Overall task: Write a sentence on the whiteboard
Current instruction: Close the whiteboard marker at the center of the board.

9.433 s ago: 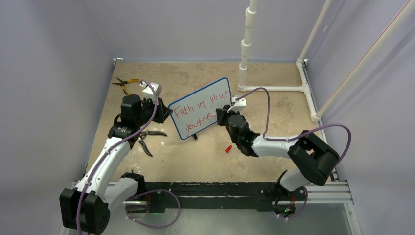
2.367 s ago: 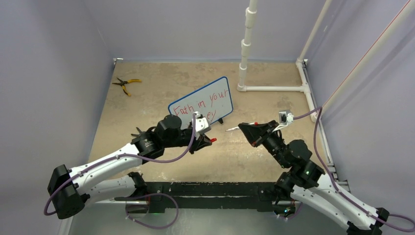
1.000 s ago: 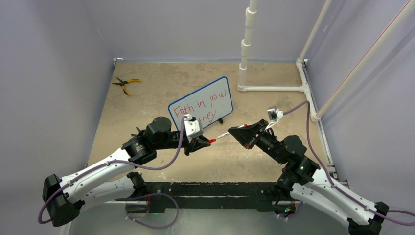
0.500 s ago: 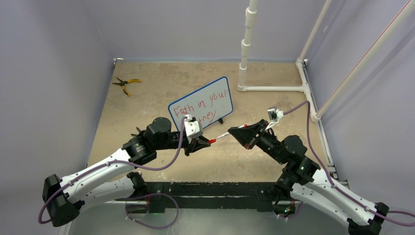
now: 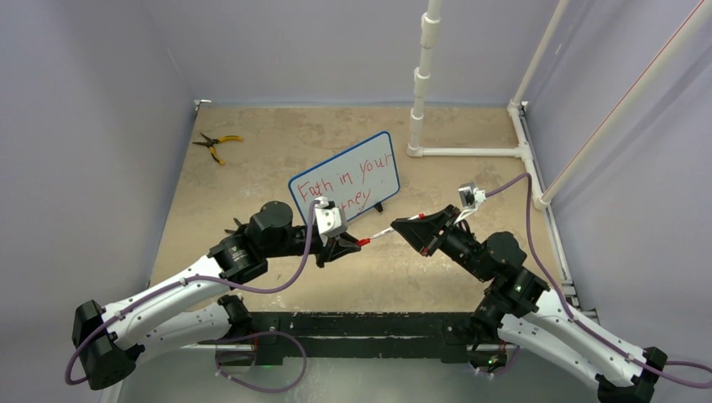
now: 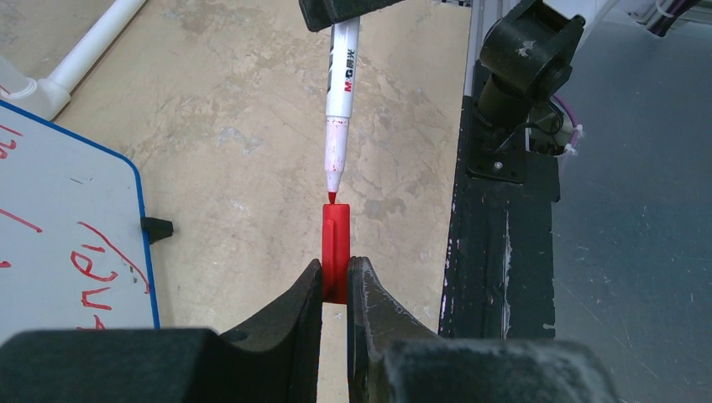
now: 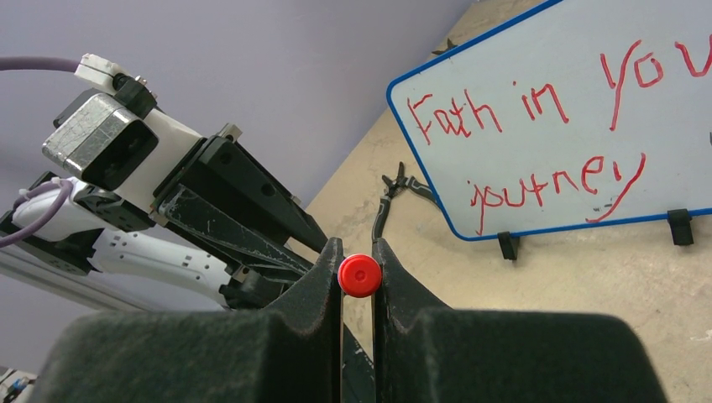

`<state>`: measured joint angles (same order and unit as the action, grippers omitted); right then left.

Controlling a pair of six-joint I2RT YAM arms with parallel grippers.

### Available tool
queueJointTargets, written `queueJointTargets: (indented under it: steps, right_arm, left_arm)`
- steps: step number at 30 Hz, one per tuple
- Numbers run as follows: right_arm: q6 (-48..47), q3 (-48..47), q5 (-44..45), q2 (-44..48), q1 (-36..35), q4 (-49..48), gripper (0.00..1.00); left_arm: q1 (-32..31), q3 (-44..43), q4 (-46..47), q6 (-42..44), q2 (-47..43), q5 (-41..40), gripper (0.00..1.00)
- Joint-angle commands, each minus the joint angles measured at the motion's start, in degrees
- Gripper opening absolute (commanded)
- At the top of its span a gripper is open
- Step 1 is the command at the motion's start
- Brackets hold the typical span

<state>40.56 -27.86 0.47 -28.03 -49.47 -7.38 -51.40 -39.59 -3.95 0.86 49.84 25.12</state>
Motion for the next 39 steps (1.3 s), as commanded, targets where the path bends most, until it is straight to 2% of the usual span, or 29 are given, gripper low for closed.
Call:
queueJointTargets:
  steps: [1,23,39]
  right_arm:
    - [-0.13,-1.94,-0.38,0.31,0.17,-1.94,0.0]
    - [1.41,-1.02,-5.41,-3.59,0.43,-5.46,0.0]
    - [11.6,7.41,-14.13,-9.22,1.31,-22.95,0.0]
  left_arm:
    - [0.31,0.22,2.39,-0.42,-0.63,0.03,0.0]
    - [0.38,0.76,3.07,-1.2,-2.13,0.04,0.0]
    - [0.33,1.78,6.7,-3.63,-4.05,-0.87,0.0]
